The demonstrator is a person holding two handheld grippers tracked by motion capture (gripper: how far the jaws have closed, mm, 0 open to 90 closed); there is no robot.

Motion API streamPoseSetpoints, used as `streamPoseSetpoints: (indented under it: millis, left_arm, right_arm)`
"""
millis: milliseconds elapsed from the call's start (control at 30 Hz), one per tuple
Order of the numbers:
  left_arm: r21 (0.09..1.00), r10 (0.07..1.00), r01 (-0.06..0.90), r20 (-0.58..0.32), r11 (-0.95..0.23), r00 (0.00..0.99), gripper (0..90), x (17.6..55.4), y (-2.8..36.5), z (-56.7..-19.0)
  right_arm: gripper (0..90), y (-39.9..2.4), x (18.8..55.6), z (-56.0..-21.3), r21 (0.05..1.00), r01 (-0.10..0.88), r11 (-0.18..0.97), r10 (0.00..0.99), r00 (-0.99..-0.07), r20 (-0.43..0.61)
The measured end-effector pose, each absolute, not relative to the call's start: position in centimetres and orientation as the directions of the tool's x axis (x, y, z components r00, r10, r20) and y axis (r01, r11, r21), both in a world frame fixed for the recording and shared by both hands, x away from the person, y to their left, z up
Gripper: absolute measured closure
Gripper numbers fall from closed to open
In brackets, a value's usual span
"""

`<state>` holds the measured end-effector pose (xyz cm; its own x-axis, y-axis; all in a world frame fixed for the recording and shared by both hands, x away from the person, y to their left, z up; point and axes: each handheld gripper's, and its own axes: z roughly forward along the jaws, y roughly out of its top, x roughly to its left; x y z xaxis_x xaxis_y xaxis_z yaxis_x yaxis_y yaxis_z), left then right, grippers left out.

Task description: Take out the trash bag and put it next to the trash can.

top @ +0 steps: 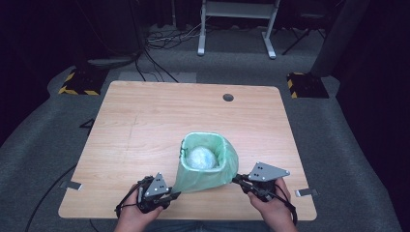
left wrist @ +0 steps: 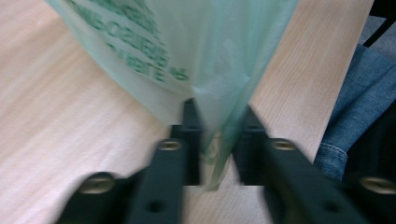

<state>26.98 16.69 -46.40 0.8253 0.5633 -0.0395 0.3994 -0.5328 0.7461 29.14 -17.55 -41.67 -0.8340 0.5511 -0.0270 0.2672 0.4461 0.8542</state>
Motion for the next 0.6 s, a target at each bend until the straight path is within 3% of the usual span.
streamPoseSetpoints:
  millis: [100, 600]
  left_arm:
    - [0.761, 0.575, 0.412, -0.064, -0.501, 0.816, 89.1, 26.9, 17.2, -45.3]
    - [0.842, 0.58, 0.288, 0.035, -0.456, 0.814, 89.4, 26.7, 18.2, -39.4]
  right_arm:
    - [90.0, -17.5, 28.9, -41.2, 0.862, 0.254, 0.439, 0.547, -0.837, -0.032]
    - [90.0, -17.5, 27.9, -37.3, 0.896, 0.146, 0.42, 0.549, -0.827, -0.122]
